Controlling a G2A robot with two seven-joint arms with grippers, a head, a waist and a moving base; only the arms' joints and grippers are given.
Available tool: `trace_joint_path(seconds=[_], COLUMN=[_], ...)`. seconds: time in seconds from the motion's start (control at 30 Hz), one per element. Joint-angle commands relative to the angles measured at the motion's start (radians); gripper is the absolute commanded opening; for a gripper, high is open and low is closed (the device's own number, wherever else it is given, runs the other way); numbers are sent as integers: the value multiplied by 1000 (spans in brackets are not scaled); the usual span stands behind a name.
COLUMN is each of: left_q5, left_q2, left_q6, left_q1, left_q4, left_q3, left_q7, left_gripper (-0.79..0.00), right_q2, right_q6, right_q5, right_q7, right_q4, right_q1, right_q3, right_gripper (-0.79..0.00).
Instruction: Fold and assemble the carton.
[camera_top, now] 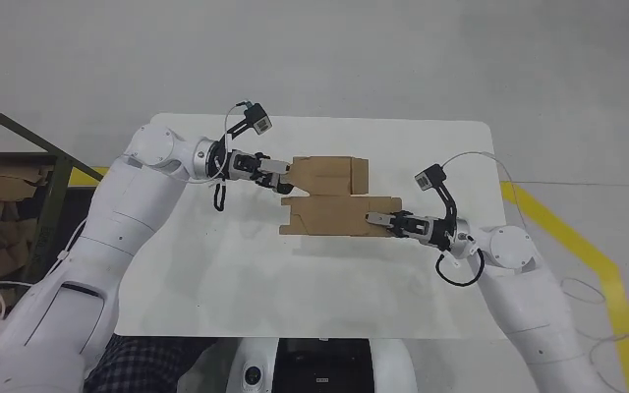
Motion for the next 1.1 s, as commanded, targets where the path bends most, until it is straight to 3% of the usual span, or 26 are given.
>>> trace_joint_path(seconds=[0.0, 0.4, 1.0, 1.07], left_q5=[-2, -8, 16, 18], left_q2=[1, 10, -14, -16], left_q6=[2, 13, -21, -26], left_q1=[1, 22, 1, 0], left_q4=[-5, -47, -9, -7], left_q3=[-7, -46, -21, -20], left_q7=[-2, -13, 21, 26], left_gripper=[0, 0, 0, -74], right_q2=[0, 2, 6, 6], right_q6=[0, -2, -1, -1], right_q5=[-1, -15, 1, 1], right_q7=[-3, -20, -23, -22], right_q4=[2, 11, -12, -15], right_q1=[1, 6, -5, -6], right_q3=[-2, -15, -31, -32], right_gripper=[-785, -785, -785, -785])
